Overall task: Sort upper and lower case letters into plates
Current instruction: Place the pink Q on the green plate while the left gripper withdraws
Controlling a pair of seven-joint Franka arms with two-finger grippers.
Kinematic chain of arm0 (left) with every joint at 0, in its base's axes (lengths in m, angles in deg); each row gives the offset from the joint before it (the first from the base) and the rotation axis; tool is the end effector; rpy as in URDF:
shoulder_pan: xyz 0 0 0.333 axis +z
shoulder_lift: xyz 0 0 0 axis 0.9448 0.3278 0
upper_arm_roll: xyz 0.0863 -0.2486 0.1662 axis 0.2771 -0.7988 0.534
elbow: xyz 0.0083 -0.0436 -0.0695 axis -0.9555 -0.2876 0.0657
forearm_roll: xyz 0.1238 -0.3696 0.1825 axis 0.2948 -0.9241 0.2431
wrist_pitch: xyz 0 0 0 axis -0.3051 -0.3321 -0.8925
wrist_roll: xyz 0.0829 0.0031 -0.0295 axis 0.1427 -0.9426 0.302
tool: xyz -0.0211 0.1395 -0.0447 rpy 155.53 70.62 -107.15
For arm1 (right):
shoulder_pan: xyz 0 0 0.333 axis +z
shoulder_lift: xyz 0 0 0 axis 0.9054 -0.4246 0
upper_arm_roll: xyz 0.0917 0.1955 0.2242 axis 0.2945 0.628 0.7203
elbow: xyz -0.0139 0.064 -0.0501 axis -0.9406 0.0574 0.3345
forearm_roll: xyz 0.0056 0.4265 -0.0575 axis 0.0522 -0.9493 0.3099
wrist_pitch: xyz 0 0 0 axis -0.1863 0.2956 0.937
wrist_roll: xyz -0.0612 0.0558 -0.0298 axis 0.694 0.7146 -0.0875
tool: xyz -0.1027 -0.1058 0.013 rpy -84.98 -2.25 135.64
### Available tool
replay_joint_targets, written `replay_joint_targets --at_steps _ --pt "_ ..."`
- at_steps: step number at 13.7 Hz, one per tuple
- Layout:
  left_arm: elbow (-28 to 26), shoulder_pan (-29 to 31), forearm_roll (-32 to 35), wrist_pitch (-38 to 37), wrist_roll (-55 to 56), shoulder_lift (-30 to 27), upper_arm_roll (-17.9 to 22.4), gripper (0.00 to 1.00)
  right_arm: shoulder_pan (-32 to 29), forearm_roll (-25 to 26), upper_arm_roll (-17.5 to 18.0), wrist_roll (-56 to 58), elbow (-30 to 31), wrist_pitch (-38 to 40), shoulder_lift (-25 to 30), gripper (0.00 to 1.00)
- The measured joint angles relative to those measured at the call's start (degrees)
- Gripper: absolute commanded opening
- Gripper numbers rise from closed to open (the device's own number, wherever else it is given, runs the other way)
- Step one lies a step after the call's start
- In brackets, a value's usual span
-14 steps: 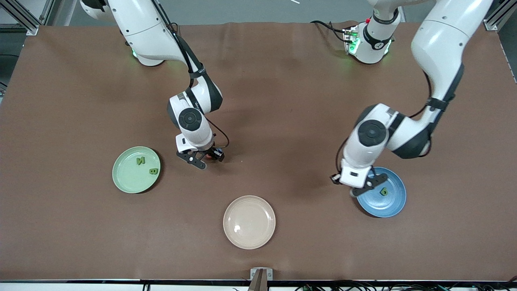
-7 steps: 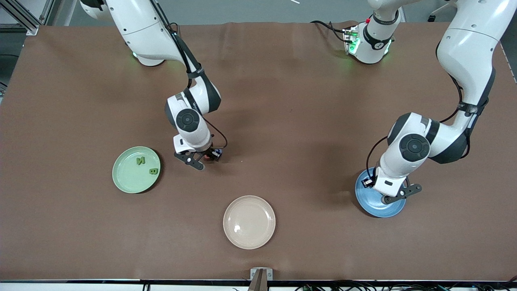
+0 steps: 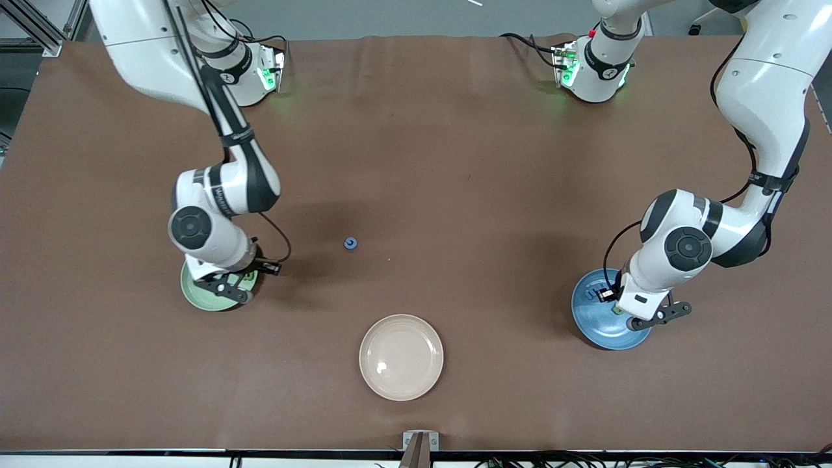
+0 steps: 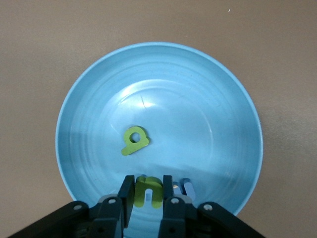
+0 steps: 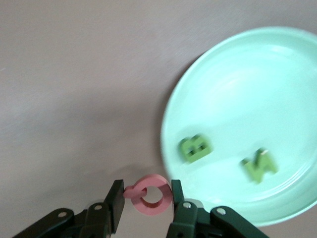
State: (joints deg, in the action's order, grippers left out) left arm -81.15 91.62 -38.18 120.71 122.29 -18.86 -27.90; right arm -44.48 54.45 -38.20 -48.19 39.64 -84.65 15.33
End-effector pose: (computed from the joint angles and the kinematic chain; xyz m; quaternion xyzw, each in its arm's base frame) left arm 0.6850 -0.0938 0.1648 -0.9879 -0.1489 -0.0207 0.0375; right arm 0.6329 0.1272 0.1618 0.9874 -0.1541 -0.0321 0.0184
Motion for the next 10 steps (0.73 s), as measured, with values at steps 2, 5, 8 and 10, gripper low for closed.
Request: replay_joint_targets --at_steps 2,5,8,10 --pt "0.30 0.02 0.00 0.01 0.00 0.00 -0.04 1.00 -3.98 0.00 -0.02 6.36 -0.03 -0.44 -0.01 0.00" --pt "1.06 0.02 0.00 0.09 0.00 -0.26 -0.53 1.00 -8.84 0.00 0.01 13.64 -0.09 -1.51 -0.06 0.00" --pt "2.06 0.19 0.00 -1.72 0.00 -2.57 -3.32 1.00 -11.96 0.00 0.04 18.61 -0.07 -3.16 -0.60 0.03" --pt "3.10 0.12 0.00 -6.27 0.00 -6.21 -5.97 1.00 -12.84 0.00 0.06 19.54 -0.05 -4.37 -1.57 0.08"
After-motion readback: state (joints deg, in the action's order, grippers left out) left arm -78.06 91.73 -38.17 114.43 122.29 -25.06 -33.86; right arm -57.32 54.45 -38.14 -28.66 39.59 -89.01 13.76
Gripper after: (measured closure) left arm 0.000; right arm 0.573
